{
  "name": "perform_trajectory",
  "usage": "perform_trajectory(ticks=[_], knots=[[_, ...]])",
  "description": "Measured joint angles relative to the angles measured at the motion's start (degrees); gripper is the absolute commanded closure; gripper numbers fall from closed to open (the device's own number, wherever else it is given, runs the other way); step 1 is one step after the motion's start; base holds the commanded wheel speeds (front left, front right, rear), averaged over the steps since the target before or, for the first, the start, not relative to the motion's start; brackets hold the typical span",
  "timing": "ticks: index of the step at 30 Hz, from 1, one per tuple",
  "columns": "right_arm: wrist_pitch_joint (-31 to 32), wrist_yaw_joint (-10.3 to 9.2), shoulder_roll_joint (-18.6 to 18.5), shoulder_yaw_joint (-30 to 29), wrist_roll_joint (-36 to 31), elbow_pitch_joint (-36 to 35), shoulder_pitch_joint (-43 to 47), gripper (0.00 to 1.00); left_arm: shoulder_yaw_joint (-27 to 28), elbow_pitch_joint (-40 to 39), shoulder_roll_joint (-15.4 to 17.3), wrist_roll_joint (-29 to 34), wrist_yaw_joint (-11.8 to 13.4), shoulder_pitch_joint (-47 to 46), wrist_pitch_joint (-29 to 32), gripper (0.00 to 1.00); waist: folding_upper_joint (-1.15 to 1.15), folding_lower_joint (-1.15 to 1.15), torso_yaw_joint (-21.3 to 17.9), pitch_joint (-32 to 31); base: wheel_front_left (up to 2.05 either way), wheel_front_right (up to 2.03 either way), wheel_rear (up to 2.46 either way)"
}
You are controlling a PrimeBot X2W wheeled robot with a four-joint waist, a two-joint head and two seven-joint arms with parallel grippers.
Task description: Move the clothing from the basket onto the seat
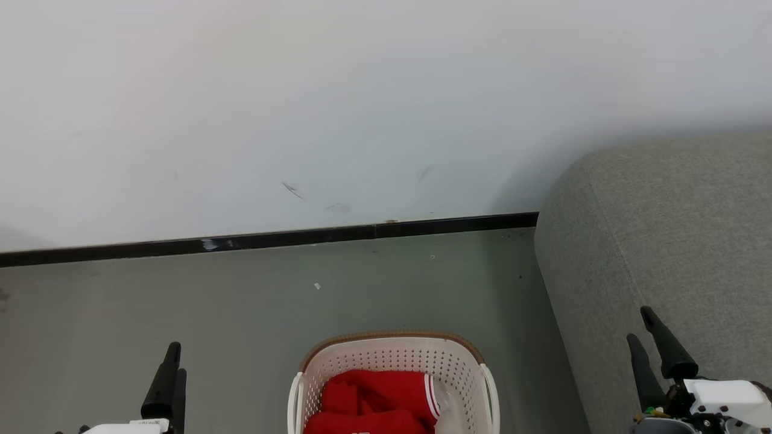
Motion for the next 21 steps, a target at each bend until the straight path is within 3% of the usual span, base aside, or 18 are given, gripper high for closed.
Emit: perform_trajectory(ticks=[9, 21], knots=[[-0.86, 0.0, 0.01, -0.65, -1.07, -2.21, -0.02, 0.0, -0.44, -0.94, 0.05, 1.87, -0.03, -0.46, -1.79, 0.0, 0.0, 0.04, -0.03, 0.02, 0.0, 0.0, 0.0], [-2.45, 0.0, -0.45, -1.31, -5.5, -4.37, -0.06, 0.0, -2.3, -2.92, 1.57, 7.38, -0.15, -1.26, -4.34, 0.0, 0.0, 0.43, -0.21, -0.12, 0.0, 0.0, 0.0]])
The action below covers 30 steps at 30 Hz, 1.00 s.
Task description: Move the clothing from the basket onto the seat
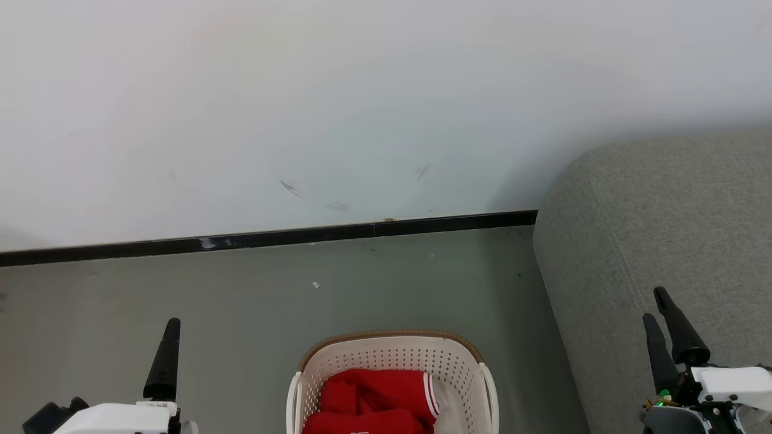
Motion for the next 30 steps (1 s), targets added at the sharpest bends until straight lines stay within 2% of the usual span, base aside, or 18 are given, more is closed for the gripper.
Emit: perform_trajectory(ticks=[12, 17, 20, 30], knots=[[-1.55, 0.01, -3.79, 1.29, -12.9, -2.09, -0.08, 0.0, -2.88, -0.98, 3.08, 11.0, -0.34, -1.15, -2.52, 0.0, 0.0, 0.07, -0.04, 0.06, 0.0, 0.0, 0.0], [-2.11, 0.01, -5.66, 1.6, -21.28, -3.28, -0.93, 0.0, -4.2, -1.05, 4.14, 17.69, -0.44, -1.62, -3.87, 0.0, 0.0, -0.04, 0.01, 0.15, 0.0, 0.0, 0.0], [-2.27, 0.02, -5.98, 1.51, -24.16, -3.72, -1.04, 0.0, -4.44, -1.2, 4.79, 20.47, -0.34, -2.09, -4.03, 0.0, 0.0, -0.1, 0.02, 0.19, 0.0, 0.0, 0.0], [-3.53, 0.03, -6.93, 1.16, -39.44, -4.3, -1.03, 0.0, -5.68, -1.81, 5.58, 31.75, 2.2, -2.27, -6.04, 0.0, 0.0, -0.32, -0.05, 0.46, 0.0, 0.0, 0.0]])
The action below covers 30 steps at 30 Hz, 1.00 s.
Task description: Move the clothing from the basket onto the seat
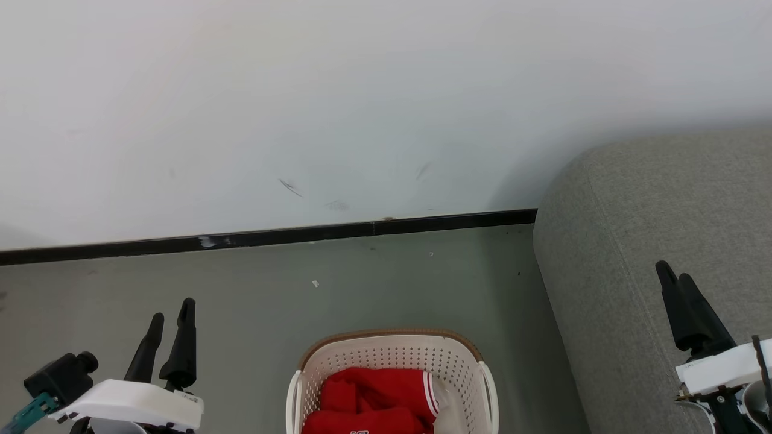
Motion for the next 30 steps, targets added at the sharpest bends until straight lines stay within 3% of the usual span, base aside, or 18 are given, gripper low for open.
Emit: perform_trajectory(ticks=[15, 30], knots=[[-1.63, 0.03, 1.87, -1.8, -17.51, -0.86, 0.0, 0.0, -2.48, -0.34, 0.42, 13.33, 2.74, -1.19, -2.97, 0.0, 0.0, -0.07, -0.05, 0.27, 0.0, 0.0, 0.0], [-3.36, 0.04, 3.44, -3.96, -32.75, -0.99, -0.01, 0.0, -3.55, -0.59, -0.07, 24.12, 3.42, -2.51, -5.95, 0.0, 0.0, -0.08, -0.13, 0.23, 0.0, 0.0, 0.0]])
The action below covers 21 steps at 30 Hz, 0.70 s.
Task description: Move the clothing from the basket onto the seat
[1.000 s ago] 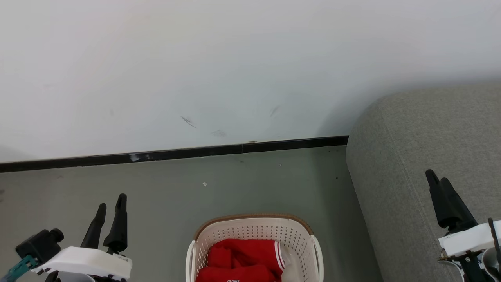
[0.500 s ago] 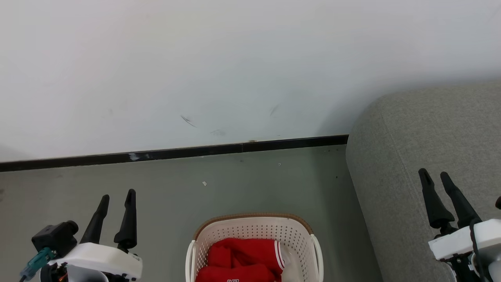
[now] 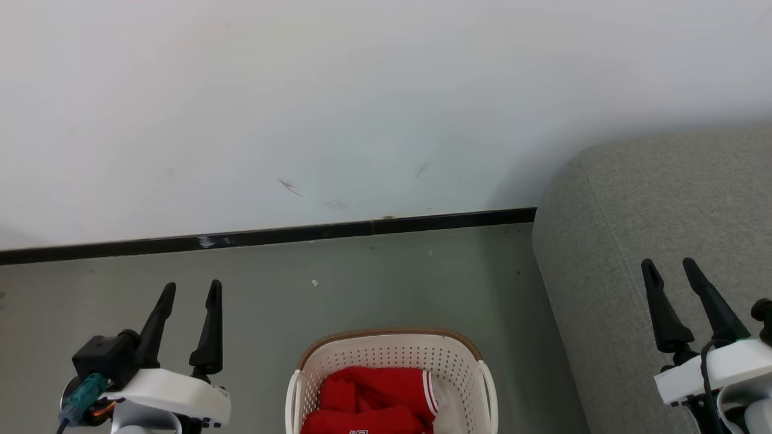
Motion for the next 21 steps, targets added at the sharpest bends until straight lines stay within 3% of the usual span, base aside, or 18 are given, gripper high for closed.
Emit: perform_trajectory(ticks=[11, 21], knots=[[-1.32, 0.0, 1.18, -1.45, -10.22, -0.22, -0.09, 0.0, -0.73, -0.18, -0.1, 8.04, 0.01, -1.02, -2.11, 0.0, 0.0, 0.0, -0.12, -0.04, 0.0, 0.0, 0.0], [-1.36, 0.01, 1.81, -1.57, -10.91, -0.33, -0.14, 0.0, -0.19, -0.02, -0.54, 8.76, -0.07, -1.02, -2.11, 0.0, 0.0, -0.01, -0.23, -0.06, 0.0, 0.0, 0.0]])
